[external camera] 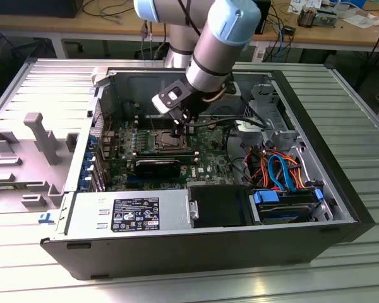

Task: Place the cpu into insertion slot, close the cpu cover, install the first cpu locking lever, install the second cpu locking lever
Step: 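Close the cpu cover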

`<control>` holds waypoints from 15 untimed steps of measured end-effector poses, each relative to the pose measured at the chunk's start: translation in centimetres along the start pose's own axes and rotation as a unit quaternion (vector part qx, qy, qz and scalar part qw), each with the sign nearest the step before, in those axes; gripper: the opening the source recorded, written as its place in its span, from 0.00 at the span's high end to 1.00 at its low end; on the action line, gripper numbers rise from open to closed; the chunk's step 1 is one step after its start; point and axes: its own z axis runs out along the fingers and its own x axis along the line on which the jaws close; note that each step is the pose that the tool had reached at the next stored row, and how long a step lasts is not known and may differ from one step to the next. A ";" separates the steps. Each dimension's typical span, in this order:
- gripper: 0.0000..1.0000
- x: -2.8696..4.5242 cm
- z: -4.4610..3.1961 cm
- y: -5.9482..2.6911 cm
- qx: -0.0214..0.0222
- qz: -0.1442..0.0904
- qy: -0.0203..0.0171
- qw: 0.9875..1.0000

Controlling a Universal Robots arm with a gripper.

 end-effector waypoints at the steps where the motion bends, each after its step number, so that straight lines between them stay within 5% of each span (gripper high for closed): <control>1: 0.89 -0.01 -0.21 0.28 0.003 0.000 0.001 1.000; 3: 0.89 0.07 -0.82 0.23 0.004 0.000 0.002 1.000; 6: 0.89 0.42 -3.23 -0.42 0.005 0.000 0.002 1.000; 10: 0.89 0.48 -3.66 -0.54 0.005 0.000 0.004 1.000; 12: 0.89 0.46 -3.65 -0.54 -0.006 -0.002 0.003 1.000; 13: 0.89 0.47 -3.63 -0.54 -0.017 -0.003 0.002 1.000; 15: 0.89 0.47 -3.62 -0.54 -0.030 -0.005 0.000 1.000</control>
